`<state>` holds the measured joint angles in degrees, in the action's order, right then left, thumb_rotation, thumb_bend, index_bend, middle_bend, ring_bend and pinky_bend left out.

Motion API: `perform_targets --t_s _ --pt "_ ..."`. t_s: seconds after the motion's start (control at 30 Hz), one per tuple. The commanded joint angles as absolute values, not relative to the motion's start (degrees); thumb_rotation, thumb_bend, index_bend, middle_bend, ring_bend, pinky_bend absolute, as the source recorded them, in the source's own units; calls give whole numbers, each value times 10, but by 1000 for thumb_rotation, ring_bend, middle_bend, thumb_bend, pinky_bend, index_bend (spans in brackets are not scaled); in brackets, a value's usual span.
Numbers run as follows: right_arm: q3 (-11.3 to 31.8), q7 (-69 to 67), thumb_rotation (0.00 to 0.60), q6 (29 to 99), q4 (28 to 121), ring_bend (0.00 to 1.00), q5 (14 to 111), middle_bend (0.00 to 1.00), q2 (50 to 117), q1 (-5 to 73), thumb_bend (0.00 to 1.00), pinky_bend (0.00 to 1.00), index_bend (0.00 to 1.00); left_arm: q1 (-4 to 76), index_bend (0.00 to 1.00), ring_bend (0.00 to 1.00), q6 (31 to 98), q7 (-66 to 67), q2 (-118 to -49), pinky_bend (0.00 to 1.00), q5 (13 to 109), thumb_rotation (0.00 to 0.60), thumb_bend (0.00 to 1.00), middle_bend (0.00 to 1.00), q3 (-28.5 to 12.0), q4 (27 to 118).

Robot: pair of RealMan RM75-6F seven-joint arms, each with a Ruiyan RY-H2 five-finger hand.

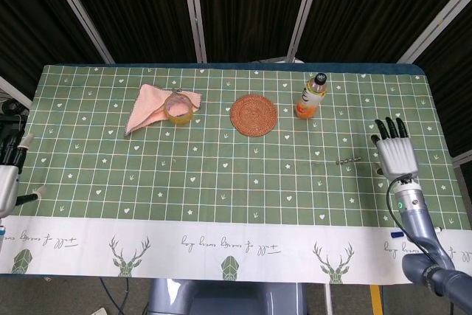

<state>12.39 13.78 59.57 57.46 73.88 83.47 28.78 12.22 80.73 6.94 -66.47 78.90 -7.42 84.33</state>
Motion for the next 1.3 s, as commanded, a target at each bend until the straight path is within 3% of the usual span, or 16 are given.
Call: perform_targets --t_s 0.03,0.87,1.3 --pt "123 112 600 564 515 0 734 92 867 312 106 29 418 123 0 0 808 69 -665 0 789 600 0 0 -75 843" --pt "83 -14 600 477 277 0 766 100 1000 359 161 30 457 130 0 0 800 78 -670 0 779 600 0 0 -80 838" --pt "77 -42 600 460 232 0 777 105 1018 367 190 30 482 132 0 0 799 78 -671 0 779 600 0 0 -80 841"
